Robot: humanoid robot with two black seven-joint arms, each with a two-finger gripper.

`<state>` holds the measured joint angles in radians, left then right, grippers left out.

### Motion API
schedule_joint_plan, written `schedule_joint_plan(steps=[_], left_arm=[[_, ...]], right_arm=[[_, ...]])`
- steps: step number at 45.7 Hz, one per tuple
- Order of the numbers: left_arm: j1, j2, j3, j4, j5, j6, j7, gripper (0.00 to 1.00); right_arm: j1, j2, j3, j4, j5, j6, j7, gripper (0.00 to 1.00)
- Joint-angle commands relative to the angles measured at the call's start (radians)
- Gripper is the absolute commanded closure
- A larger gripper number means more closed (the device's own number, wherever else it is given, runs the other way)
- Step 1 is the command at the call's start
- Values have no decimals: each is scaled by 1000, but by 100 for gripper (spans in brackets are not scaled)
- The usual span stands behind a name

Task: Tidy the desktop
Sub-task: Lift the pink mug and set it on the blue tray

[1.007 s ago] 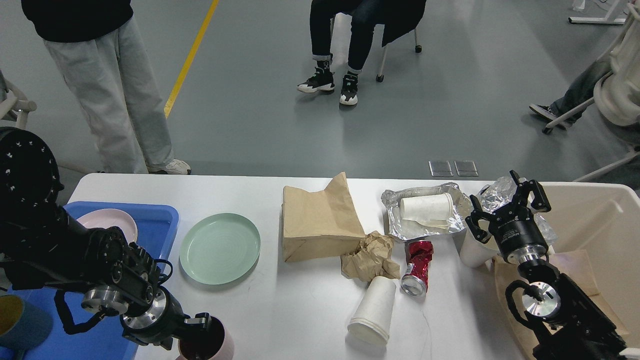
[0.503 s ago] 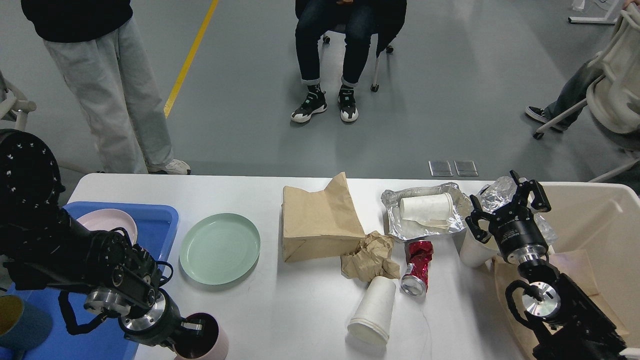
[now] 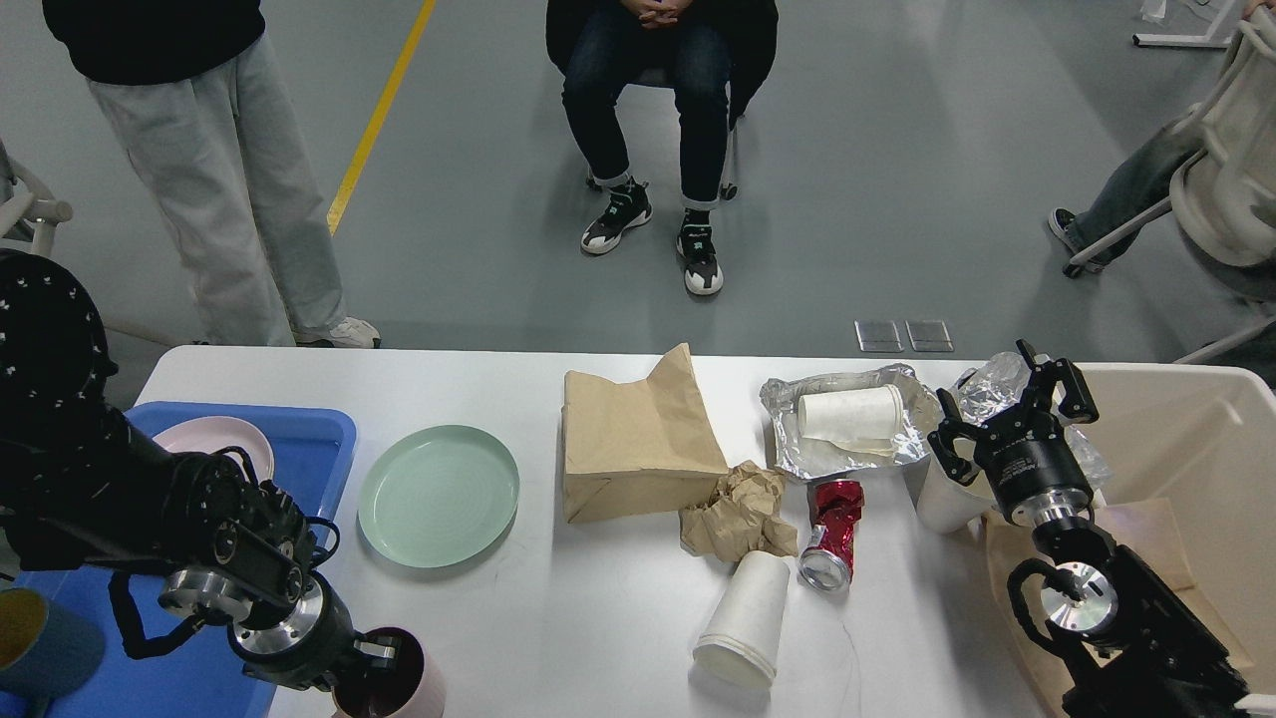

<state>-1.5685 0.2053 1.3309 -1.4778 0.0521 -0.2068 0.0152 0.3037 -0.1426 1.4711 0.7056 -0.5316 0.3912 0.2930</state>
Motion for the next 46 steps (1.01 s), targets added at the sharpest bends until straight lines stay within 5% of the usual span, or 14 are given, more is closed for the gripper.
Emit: schedule_joint_plan(steps=[1, 10, 24, 33, 46], left_arm=[[-64, 43, 11, -21, 5, -19, -4, 100], [-324, 88, 77, -105, 87, -219, 8, 100], [-758, 129, 140, -150, 91, -603, -77, 100], [-817, 197, 179, -154, 112, -615, -97, 100], [-641, 431, 218, -52, 330, -508, -172, 100]], right_arm=[[0, 0, 0, 0, 1, 0, 0, 0], [0, 0, 0, -1, 1, 0, 0, 0], [0, 0, 0, -1, 1, 0, 0, 0], [0, 0, 0, -1, -1, 0, 0, 0], [0, 0, 0, 0, 1, 0, 0, 0]])
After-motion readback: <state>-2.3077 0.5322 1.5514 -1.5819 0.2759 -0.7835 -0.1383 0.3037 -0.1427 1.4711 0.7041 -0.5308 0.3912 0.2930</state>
